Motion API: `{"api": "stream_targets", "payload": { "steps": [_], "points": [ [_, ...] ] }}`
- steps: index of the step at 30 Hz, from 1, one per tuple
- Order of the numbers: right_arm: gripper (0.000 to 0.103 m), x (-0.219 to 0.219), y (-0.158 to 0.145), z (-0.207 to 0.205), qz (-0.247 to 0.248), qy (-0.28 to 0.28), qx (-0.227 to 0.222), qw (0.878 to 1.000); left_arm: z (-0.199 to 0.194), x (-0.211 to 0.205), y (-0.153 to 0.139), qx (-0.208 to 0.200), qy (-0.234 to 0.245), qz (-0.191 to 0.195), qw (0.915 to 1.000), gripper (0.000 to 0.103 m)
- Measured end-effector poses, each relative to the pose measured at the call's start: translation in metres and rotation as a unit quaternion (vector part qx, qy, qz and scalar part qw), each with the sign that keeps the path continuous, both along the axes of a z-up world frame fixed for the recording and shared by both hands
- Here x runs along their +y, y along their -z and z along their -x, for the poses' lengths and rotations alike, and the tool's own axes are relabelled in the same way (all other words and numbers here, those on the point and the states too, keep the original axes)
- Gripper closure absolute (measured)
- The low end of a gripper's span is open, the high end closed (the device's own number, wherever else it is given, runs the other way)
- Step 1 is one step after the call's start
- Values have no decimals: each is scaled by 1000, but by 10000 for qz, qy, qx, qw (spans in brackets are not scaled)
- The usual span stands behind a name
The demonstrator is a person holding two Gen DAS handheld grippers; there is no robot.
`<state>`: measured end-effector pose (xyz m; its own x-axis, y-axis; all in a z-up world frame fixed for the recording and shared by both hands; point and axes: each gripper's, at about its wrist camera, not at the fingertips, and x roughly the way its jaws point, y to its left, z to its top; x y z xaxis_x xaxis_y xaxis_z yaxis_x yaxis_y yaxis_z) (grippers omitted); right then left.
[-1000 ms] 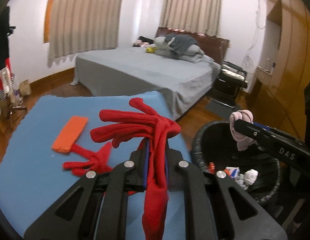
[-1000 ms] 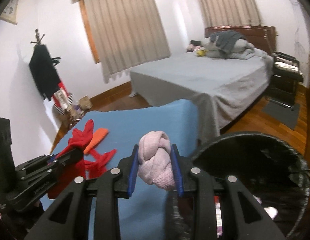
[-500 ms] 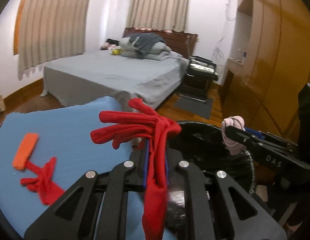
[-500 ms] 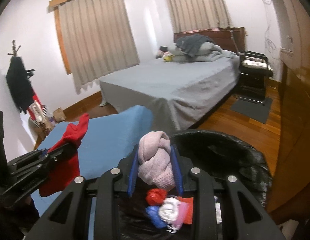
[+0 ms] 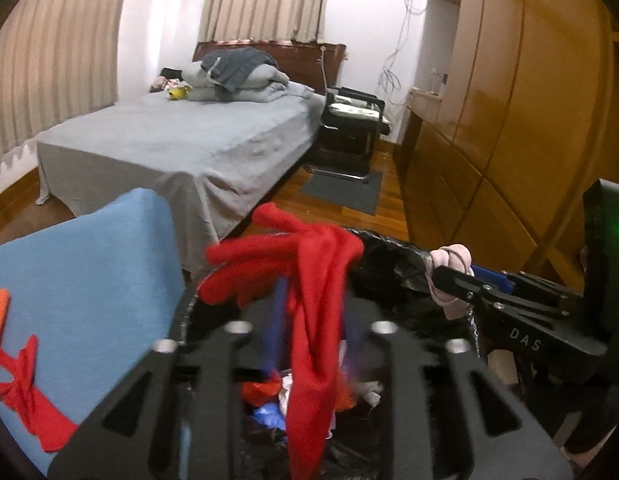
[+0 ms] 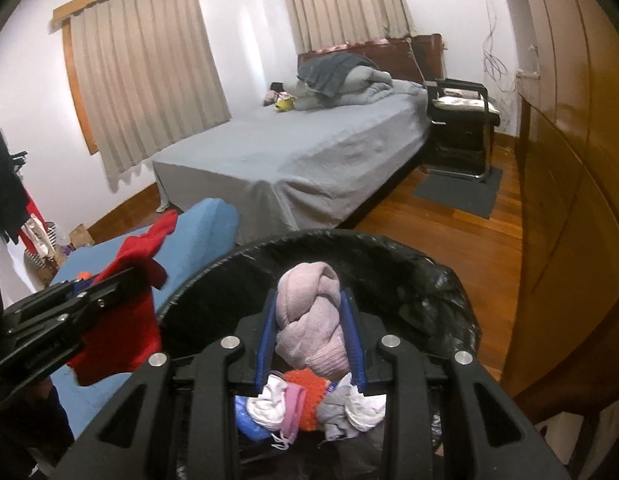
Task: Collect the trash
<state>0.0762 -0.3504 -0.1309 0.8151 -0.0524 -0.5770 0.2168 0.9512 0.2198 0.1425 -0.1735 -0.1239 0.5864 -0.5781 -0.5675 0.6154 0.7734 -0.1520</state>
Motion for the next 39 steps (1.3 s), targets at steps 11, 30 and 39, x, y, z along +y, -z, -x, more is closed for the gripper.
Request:
{"api": "stream_targets", "payload": {
  "steps": [11,30,39],
  "points": [
    [54,-7,3,6,-10,81,-16,10000,-4,15,-3,-72,-309,18,9995,30],
    [6,73,-23,-21,128,-554,-177,9982,-4,162,-31,-542,-1971,-178,9787,12],
    [6,158,-28,-48,218,-1415,-295,9893,3,244,-26,-529,-2749,-343,9594,12]
  ]
}}
